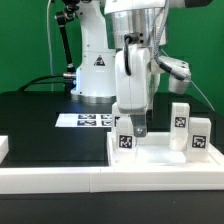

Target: Assemble square table

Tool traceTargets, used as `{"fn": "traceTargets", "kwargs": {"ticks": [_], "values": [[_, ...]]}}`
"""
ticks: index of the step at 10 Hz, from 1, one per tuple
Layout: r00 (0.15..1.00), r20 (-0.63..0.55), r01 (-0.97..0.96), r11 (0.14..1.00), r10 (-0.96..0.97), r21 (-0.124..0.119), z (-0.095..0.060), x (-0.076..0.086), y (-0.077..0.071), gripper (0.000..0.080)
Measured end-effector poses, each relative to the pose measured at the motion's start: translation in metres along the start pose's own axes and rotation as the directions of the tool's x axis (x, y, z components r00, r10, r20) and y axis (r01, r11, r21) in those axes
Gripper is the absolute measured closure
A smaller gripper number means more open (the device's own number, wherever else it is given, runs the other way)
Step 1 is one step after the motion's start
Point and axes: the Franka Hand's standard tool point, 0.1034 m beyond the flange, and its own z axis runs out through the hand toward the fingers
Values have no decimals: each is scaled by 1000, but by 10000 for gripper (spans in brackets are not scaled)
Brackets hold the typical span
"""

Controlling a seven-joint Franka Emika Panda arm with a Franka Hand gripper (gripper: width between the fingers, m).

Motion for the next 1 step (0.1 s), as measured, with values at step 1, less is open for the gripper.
{"fn": "traceTargets", "kwargs": {"ticks": [1], "values": [[1000, 0, 3, 1000, -3, 0, 0, 0, 0, 151]]}}
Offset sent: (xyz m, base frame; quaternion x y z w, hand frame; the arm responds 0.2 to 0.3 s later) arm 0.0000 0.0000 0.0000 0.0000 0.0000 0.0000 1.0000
